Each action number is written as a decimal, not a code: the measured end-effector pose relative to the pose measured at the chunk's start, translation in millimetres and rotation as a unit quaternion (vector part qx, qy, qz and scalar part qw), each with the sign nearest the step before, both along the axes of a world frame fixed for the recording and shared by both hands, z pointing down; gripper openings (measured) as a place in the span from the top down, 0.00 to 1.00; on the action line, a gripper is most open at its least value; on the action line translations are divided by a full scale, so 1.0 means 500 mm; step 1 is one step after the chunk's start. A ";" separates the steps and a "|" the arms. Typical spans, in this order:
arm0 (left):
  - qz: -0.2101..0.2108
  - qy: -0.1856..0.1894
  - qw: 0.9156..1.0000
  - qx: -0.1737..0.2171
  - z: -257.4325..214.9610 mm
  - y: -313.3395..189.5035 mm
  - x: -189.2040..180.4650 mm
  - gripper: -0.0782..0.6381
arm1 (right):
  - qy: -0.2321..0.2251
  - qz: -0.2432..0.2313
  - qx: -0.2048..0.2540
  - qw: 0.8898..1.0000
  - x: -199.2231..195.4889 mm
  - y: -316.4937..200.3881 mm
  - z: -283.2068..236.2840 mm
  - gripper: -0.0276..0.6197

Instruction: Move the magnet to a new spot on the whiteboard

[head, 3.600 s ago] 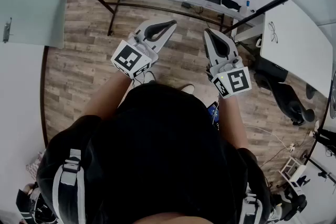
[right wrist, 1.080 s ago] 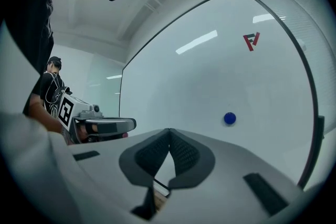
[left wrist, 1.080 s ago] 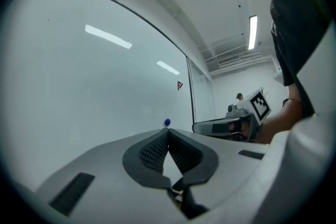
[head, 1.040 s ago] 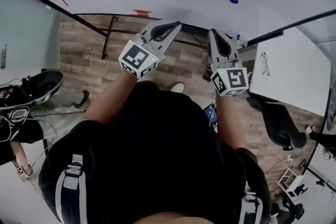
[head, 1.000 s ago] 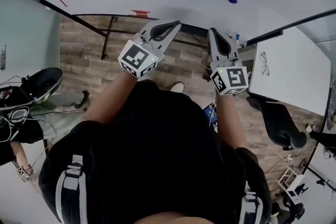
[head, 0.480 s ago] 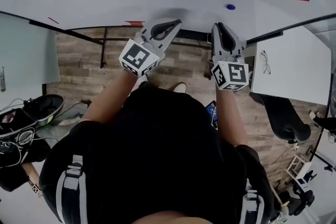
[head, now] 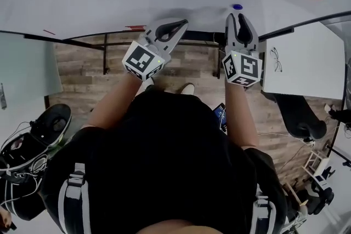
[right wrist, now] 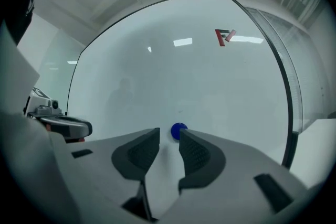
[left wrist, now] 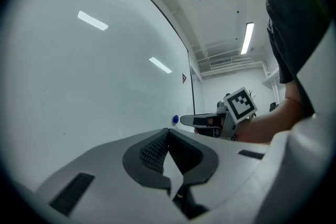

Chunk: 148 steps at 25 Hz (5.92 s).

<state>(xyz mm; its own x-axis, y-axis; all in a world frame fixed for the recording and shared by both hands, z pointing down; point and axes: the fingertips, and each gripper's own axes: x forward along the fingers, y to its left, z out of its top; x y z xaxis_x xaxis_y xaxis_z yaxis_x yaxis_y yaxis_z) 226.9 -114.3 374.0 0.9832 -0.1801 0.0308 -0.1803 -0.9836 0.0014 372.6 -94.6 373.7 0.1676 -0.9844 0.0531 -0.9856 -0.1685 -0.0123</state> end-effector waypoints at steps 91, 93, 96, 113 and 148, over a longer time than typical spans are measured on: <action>-0.134 0.002 0.991 0.020 -0.056 0.070 -0.288 0.88 | 0.027 -0.319 0.063 0.945 -0.416 0.074 -0.060 0.77; -0.144 0.001 0.989 0.023 -0.061 0.060 -0.312 0.88 | 0.027 -0.327 0.061 0.943 -0.436 0.065 -0.062 0.77; -0.151 0.007 0.988 0.026 -0.068 0.040 -0.361 0.88 | 0.024 -0.331 0.059 0.942 -0.482 0.052 -0.066 0.77; -0.110 0.002 0.993 0.035 -0.048 -0.184 -0.665 0.88 | 0.028 -0.275 0.056 0.959 -0.817 -0.169 -0.047 0.77; -0.079 0.030 0.995 0.051 -0.028 -0.441 -0.782 0.88 | 0.035 -0.051 0.003 0.998 -0.925 -0.476 -0.008 0.77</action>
